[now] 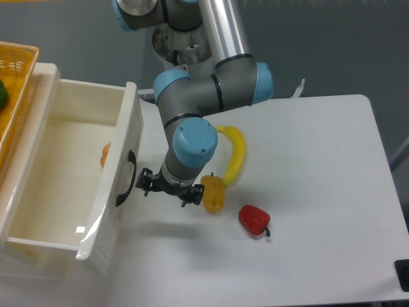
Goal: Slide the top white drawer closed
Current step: 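Push the drawer front with the gripper toward the drawer unit, then keep pushing the drawer front until it sits flush with the unit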
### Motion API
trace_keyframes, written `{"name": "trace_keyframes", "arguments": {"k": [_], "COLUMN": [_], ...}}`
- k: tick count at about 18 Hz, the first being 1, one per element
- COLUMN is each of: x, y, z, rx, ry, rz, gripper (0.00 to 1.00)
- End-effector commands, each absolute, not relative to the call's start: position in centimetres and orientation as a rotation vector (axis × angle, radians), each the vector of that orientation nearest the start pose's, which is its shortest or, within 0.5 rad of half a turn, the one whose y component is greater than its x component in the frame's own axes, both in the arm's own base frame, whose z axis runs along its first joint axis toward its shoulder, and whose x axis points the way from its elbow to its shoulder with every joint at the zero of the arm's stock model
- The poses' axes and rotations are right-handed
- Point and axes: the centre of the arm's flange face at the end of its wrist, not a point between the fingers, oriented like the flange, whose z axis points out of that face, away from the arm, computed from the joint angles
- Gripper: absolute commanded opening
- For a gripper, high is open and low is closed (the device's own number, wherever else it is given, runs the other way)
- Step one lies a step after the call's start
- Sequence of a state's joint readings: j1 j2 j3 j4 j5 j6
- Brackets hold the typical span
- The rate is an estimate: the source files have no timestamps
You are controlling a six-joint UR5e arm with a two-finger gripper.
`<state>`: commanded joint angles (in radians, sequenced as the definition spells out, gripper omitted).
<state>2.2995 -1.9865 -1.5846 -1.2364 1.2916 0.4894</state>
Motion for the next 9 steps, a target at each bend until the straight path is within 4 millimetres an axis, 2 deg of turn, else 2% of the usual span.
{"name": "trace_keyframes", "arguments": {"k": [9], "x": [-27.8], "y": [57.4], "z": [29.2], "rx": [-2.991], "ry": [-0.345], "rz": [-0.438], "gripper": [1.00]}}
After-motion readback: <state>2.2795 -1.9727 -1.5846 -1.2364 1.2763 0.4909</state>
